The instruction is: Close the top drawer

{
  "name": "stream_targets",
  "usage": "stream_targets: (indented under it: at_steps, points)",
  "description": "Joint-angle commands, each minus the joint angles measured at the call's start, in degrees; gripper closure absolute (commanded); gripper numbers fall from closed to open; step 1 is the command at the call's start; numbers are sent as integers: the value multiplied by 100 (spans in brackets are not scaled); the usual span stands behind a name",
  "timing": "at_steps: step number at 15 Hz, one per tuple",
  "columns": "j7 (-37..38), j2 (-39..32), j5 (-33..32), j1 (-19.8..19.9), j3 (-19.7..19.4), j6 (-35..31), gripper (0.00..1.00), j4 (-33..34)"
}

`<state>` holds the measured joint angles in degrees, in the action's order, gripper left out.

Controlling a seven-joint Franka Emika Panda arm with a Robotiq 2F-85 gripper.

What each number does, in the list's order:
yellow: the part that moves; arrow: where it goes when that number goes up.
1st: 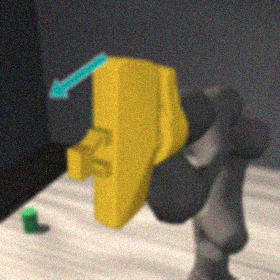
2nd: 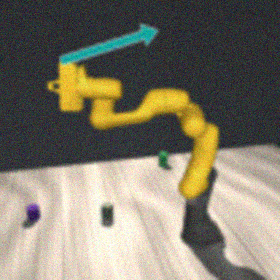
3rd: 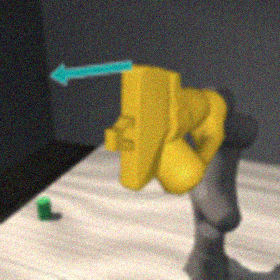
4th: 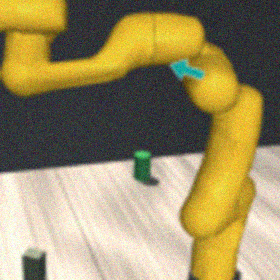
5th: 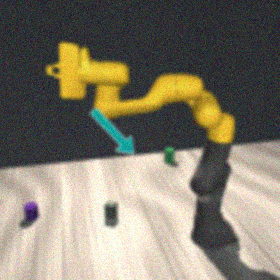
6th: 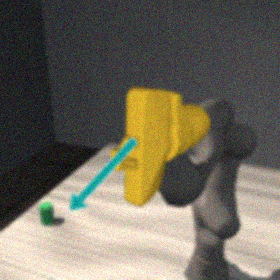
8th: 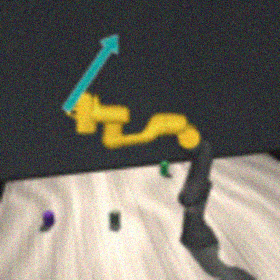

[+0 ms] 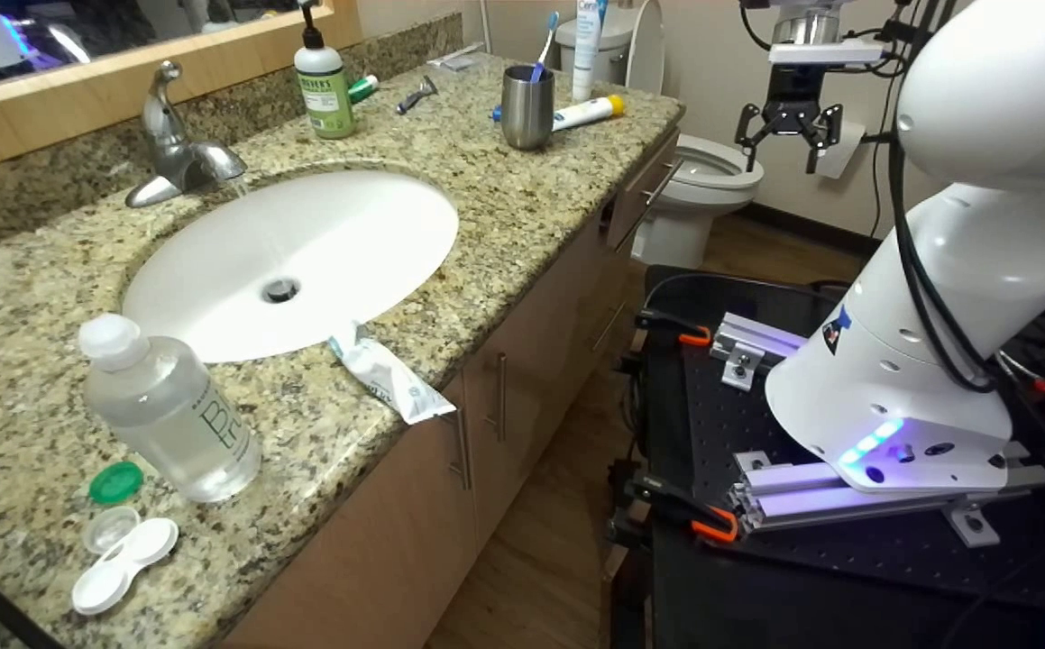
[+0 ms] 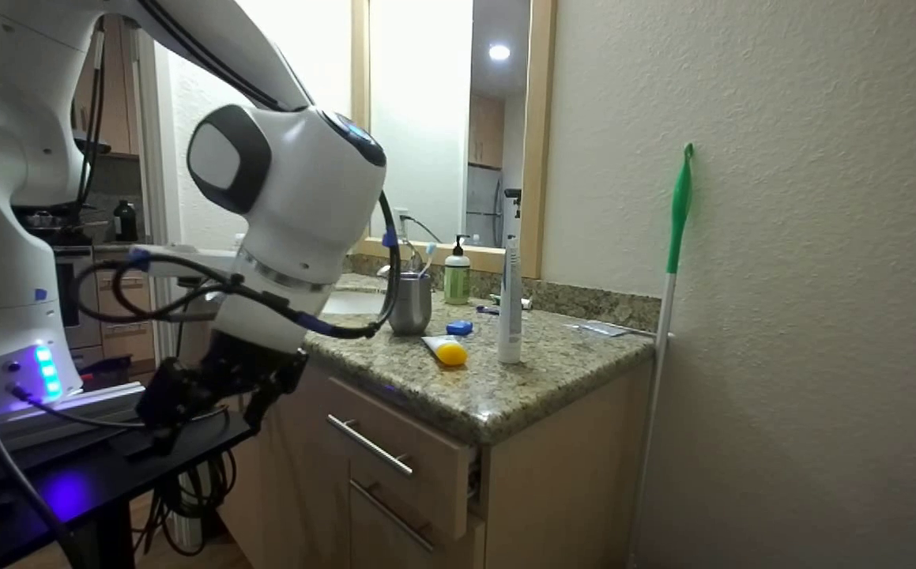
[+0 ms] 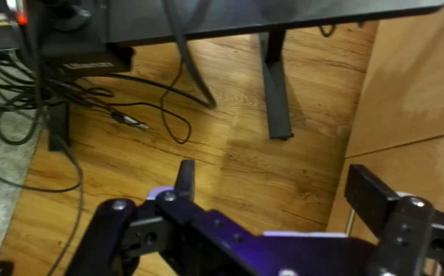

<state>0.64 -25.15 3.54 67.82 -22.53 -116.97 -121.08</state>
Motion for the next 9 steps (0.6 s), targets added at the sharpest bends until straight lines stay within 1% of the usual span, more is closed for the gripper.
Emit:
stream_targets:
  at_steps: [1,2,4,5,6,7,9]
  points:
    - [-31,157,-213,-78,-145,7,0,-129]
    - [-52,304,-323,-103,-207,4,0,-248]
    - [-63,66,605,35,23,-268,0,-130]
    - [-184,-60,1100,98,129,-725,0,-174]
    - [-232,-157,1507,126,210,-983,0,-162]
    - [-256,-303,1868,157,304,-1308,0,-164]
    - [-145,-574,2298,169,417,-1775,0,-88]
